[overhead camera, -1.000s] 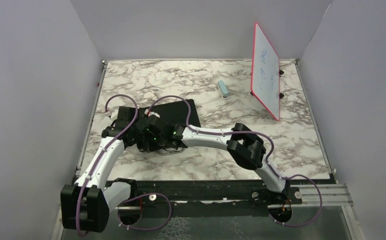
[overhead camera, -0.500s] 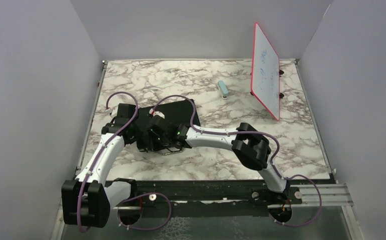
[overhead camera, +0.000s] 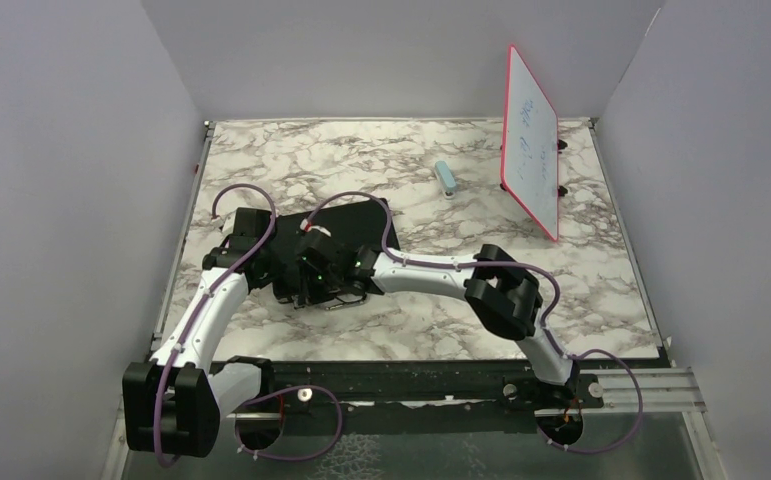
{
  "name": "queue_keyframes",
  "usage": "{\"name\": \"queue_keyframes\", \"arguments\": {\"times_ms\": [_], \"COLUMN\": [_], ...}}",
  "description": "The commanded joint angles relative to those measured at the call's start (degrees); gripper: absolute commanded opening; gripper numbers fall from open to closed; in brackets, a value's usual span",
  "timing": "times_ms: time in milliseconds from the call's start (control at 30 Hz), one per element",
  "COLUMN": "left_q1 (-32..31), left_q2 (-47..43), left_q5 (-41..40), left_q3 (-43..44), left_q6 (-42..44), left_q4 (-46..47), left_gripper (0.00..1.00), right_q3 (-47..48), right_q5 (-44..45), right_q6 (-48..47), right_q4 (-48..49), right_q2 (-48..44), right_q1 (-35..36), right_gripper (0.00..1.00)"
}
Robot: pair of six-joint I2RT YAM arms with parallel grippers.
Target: Pack up texas hold em set
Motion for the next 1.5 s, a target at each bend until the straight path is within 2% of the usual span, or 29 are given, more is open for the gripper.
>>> {"name": "queue_keyframes", "arguments": {"times_ms": [0, 333, 500, 633, 767, 867, 933, 1067, 1267, 1333, 1467], "left_q1": [-0.18, -0.10, -0.09, -0.09, -0.09, -0.09, -0.10, -0.16, -0.35, -0.35, -0.80], "left_q2": [0.59, 1.03, 0.31, -2.35, -7.51, -12.81, -16.56, -22.70, -25.54, -26.87, -27.65], "left_q5": [4.69, 4.90, 5.80, 7.21, 12.04, 14.14, 14.50, 12.74, 7.99, 7.58, 5.00], "left_q3": [-1.15, -0.70, 0.61, 3.29, 7.51, 10.54, 12.72, 18.75, 28.42, 30.24, 35.32], "left_q6": [-0.16, 0.23, 1.41, 4.56, 11.75, 16.96, 19.64, 25.53, 30.48, 31.09, 30.97], "left_q4": [0.43, 0.66, 0.85, 1.34, 1.33, 1.21, 1.21, 1.10, -0.83, -0.88, -2.90], "left_gripper": [0.20, 0.20, 0.21, 0.27, 0.35, 0.43, 0.48, 0.65, 0.81, 0.85, 0.89], "right_q3": [-2.22, -0.03, -7.31, -13.07, -18.65, -23.37, -26.05, -29.51, -26.28, -23.55, -18.47], "right_q5": [-2.54, 2.88, 3.95, 6.73, 13.16, 19.84, 23.91, 31.34, 42.25, 45.20, 50.52], "right_q6": [3.74, 4.64, 1.11, -2.95, -7.07, -9.56, -11.17, -13.44, -16.88, -18.29, -20.07], "right_q4": [-6.54, -4.75, 4.18, 5.03, -2.28, -8.60, -12.30, -18.78, -26.29, -29.05, -33.70], "right_q2": [3.52, 4.30, -4.75, -13.19, -22.60, -31.42, -37.84, -51.76, -69.88, -73.74, -79.15], "right_q1": [0.33, 0.34, 0.41, 0.39, 0.36, 0.36, 0.38, 0.35, 0.39, 0.38, 0.32], "right_gripper": [0.03, 0.01, 0.04, 0.09, 0.20, 0.38, 0.46, 0.62, 0.85, 0.89, 0.90]}}
